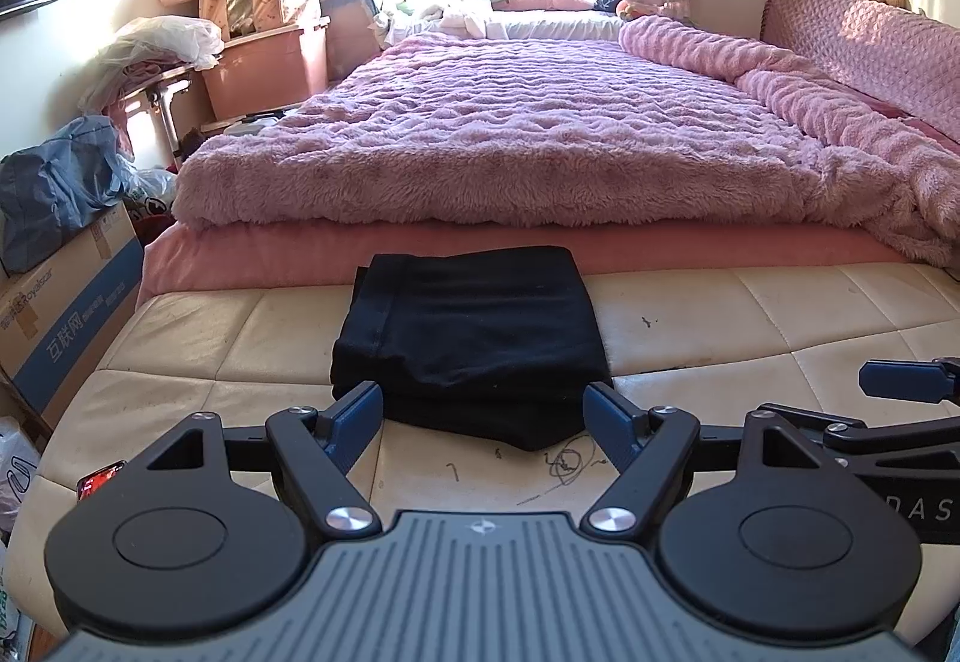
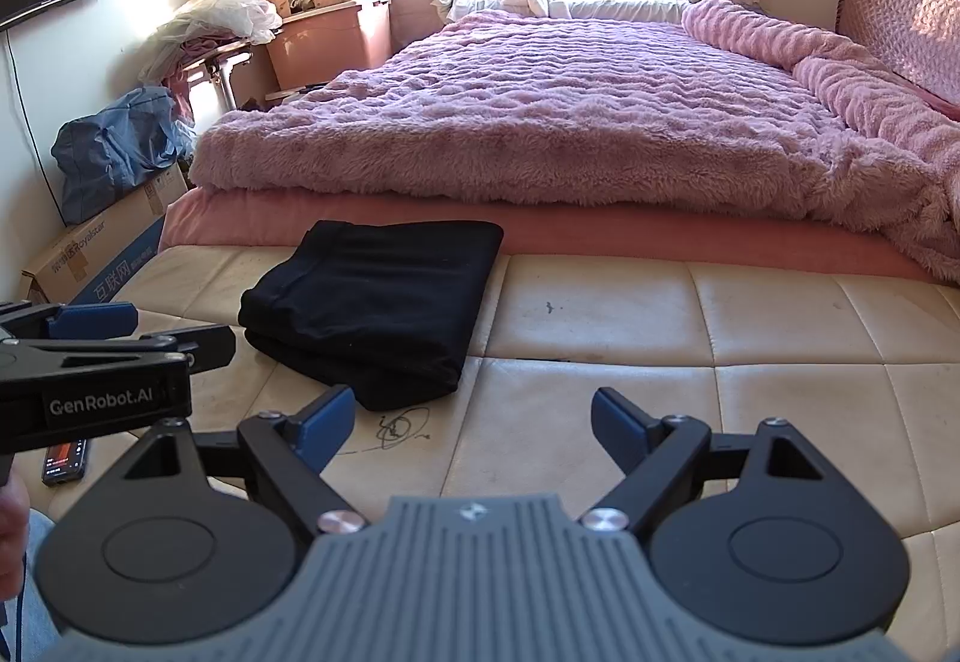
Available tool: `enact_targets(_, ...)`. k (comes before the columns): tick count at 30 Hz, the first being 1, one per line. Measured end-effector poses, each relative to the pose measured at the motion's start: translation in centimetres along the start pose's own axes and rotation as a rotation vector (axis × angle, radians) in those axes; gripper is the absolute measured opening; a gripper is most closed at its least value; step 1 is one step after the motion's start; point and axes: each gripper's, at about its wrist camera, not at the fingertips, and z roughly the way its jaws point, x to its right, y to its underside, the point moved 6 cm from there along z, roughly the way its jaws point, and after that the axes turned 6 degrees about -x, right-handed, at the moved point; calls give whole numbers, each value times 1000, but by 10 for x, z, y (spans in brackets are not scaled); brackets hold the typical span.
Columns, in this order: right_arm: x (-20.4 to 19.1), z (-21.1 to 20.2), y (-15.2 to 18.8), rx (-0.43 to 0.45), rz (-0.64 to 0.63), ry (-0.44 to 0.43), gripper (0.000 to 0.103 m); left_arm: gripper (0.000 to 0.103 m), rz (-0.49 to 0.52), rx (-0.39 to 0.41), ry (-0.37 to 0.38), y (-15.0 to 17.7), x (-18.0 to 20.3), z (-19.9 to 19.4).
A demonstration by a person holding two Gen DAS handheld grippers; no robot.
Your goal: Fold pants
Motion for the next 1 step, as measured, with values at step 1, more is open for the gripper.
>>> enact_targets(1, 0, 0, 0, 0, 0, 0, 82, 89, 0, 0, 2, 0, 0, 0)
